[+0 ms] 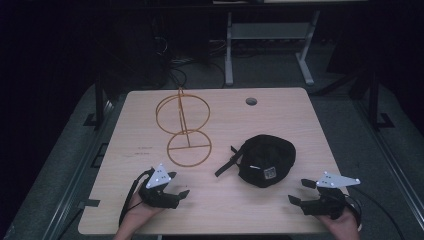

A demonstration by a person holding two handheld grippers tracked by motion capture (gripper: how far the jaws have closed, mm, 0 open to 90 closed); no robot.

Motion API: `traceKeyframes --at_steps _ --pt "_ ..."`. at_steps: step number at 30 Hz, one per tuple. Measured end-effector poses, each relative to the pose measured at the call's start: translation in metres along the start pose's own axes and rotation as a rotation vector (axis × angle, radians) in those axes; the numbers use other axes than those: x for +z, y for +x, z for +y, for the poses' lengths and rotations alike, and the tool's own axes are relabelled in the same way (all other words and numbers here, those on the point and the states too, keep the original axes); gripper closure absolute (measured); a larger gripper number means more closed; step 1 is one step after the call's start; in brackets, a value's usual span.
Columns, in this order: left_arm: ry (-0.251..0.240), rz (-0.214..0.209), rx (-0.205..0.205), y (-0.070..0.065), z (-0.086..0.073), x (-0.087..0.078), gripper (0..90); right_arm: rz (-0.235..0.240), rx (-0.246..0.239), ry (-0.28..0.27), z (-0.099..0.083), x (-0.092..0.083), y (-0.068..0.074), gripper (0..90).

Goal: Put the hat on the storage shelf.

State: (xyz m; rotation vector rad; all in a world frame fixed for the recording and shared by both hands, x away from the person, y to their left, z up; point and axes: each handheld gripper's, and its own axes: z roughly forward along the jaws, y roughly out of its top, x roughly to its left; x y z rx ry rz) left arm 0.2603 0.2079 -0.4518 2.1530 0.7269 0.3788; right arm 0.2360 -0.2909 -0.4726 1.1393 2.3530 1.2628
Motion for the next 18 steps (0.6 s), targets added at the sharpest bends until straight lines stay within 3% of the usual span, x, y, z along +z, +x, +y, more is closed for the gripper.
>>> traceKeyframes --at_steps 8,18 --pt "0.013 -0.015 0.010 -0.001 0.002 0.004 22.0 -0.001 -0.009 0.005 0.000 0.001 0.001 18.2" --pt "-0.008 -0.028 0.032 -0.011 0.010 0.002 21.2 0.001 -0.014 -0.009 0.001 -0.001 0.006 18.2"
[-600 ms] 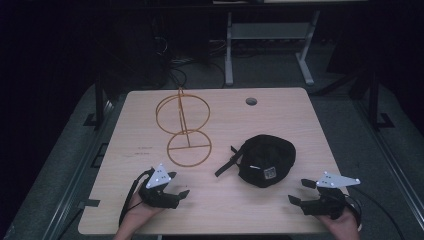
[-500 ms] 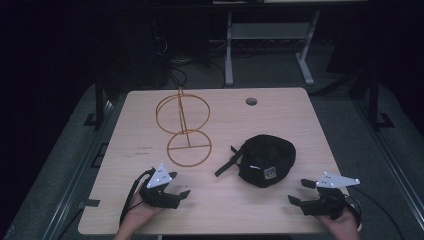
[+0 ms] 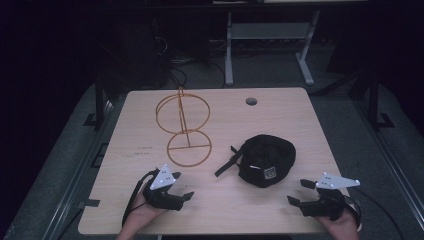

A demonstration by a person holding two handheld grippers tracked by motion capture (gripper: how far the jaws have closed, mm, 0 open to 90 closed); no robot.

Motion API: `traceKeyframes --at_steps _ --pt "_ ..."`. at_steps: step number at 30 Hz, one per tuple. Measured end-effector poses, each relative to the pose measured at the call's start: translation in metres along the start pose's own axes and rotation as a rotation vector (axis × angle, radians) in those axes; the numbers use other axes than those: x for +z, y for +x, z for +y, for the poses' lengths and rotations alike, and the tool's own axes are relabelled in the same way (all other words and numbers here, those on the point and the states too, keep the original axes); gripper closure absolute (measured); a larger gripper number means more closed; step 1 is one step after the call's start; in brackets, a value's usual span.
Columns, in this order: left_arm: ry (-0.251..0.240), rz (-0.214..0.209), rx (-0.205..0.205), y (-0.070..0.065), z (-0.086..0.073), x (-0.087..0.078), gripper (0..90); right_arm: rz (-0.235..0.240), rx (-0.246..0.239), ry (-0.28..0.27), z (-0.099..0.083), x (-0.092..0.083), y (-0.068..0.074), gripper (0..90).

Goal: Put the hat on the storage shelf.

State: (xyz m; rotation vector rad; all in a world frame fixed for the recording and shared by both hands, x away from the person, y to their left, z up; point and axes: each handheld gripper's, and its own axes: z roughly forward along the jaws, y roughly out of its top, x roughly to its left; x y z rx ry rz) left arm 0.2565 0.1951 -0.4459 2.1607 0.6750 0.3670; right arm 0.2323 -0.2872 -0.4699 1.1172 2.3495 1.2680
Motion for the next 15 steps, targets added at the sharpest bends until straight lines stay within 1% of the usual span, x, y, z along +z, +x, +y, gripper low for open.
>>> traceKeyframes --at_steps 1,2,10,11,15 --pt "-0.004 -0.001 -0.003 -0.001 0.001 0.001 21.1 0.001 -0.001 0.001 0.000 0.000 0.001 18.2" --pt "-0.001 -0.004 0.004 -0.001 0.002 0.001 21.0 0.002 -0.002 0.002 0.000 0.000 0.001 18.2" --pt "-0.013 -0.026 -0.003 -0.006 0.009 0.006 18.3 0.001 0.006 -0.005 0.000 0.000 -0.002 18.2" --pt "-0.008 -0.031 0.004 -0.008 0.011 0.007 18.2 0.001 0.008 -0.008 0.000 -0.001 -0.003 18.2" --pt "-0.012 -0.037 0.006 -0.011 0.017 0.009 17.6 0.004 0.009 -0.014 0.000 -0.002 -0.003 18.2"
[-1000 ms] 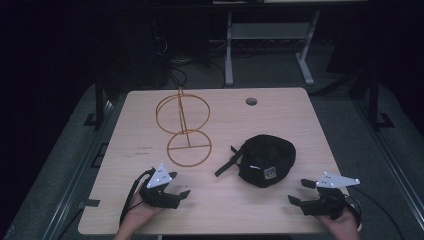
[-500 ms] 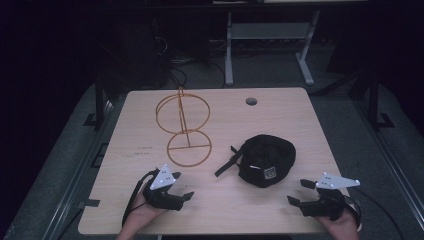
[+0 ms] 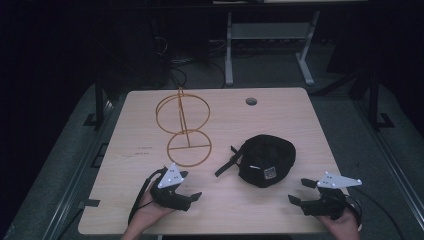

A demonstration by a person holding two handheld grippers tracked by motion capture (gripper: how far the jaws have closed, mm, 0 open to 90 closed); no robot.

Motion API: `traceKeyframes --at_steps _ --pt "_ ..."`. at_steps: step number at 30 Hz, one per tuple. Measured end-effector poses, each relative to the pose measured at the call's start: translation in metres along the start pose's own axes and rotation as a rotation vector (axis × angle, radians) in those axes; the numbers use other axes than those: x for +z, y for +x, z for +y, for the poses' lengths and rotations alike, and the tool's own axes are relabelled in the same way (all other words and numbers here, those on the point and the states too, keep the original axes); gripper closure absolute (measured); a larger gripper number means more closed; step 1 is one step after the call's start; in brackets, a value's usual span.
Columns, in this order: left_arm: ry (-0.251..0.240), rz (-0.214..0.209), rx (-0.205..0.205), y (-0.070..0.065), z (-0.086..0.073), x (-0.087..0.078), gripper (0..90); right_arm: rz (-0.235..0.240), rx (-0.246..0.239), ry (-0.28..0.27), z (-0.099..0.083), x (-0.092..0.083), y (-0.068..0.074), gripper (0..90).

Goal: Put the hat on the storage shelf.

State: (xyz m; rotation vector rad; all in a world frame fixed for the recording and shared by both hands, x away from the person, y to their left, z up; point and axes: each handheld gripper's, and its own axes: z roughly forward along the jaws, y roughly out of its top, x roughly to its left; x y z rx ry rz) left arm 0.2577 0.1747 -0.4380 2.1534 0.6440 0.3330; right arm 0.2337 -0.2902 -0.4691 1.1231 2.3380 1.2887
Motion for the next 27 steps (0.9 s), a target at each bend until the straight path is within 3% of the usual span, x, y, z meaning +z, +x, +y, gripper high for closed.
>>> traceKeyframes --at_steps 5,12,20,27 --pt "-0.011 -0.010 0.001 0.000 0.008 0.000 17.6 0.002 0.004 -0.005 0.000 0.000 0.000 18.1" --pt "-0.008 -0.064 -0.008 -0.006 0.029 0.005 17.3 0.005 0.001 -0.003 0.000 0.000 0.000 18.1" --pt "0.004 -0.099 0.018 -0.012 0.045 0.011 17.3 0.006 0.004 -0.007 0.000 -0.001 -0.001 18.2" --pt "-0.011 -0.143 0.060 -0.018 0.070 0.017 17.3 0.011 -0.002 -0.008 0.000 -0.001 0.000 18.1"
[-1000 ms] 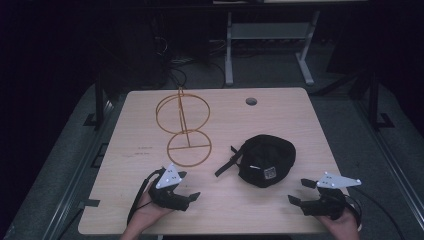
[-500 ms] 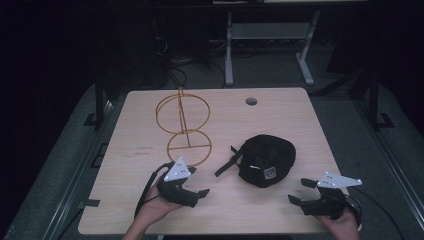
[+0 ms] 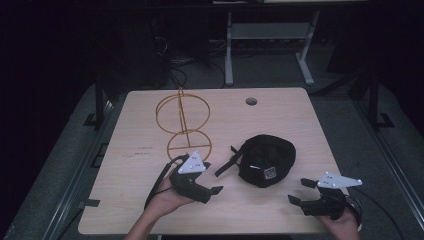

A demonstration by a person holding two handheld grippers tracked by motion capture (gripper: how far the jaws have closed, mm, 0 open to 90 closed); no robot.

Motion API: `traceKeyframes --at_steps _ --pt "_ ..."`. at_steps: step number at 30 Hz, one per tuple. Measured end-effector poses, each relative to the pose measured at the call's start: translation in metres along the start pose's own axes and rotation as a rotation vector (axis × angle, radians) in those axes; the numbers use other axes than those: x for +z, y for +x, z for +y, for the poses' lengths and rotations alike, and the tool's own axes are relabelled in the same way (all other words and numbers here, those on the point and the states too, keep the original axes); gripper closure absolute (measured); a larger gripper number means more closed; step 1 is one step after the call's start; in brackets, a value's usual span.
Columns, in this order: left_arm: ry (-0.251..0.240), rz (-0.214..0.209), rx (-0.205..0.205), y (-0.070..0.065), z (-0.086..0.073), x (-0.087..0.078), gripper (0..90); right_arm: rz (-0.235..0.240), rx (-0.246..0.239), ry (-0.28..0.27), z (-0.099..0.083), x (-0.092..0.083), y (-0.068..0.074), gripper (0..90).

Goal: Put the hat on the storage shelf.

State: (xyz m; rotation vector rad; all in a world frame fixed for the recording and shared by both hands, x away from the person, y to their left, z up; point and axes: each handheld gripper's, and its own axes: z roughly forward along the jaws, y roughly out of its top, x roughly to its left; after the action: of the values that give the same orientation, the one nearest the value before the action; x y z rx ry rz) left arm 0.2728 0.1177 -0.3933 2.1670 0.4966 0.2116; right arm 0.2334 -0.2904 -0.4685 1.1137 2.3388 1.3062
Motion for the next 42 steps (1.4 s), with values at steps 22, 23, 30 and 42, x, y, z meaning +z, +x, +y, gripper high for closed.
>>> traceKeyframes --at_steps 22,23,30,42 --pt "0.039 -0.089 0.094 -0.002 0.053 0.039 20.7 0.009 -0.001 -0.004 -0.001 -0.001 0.001 18.1" --pt "0.048 -0.098 0.098 0.000 0.057 0.043 21.4 0.010 0.000 -0.004 -0.001 0.000 0.001 18.1" --pt "0.068 -0.112 0.093 0.003 0.064 0.056 25.0 0.012 -0.003 -0.004 -0.001 0.000 0.001 18.0" --pt "0.118 -0.155 0.104 0.009 0.069 0.079 32.4 0.018 -0.015 -0.004 -0.001 0.000 0.001 17.9"
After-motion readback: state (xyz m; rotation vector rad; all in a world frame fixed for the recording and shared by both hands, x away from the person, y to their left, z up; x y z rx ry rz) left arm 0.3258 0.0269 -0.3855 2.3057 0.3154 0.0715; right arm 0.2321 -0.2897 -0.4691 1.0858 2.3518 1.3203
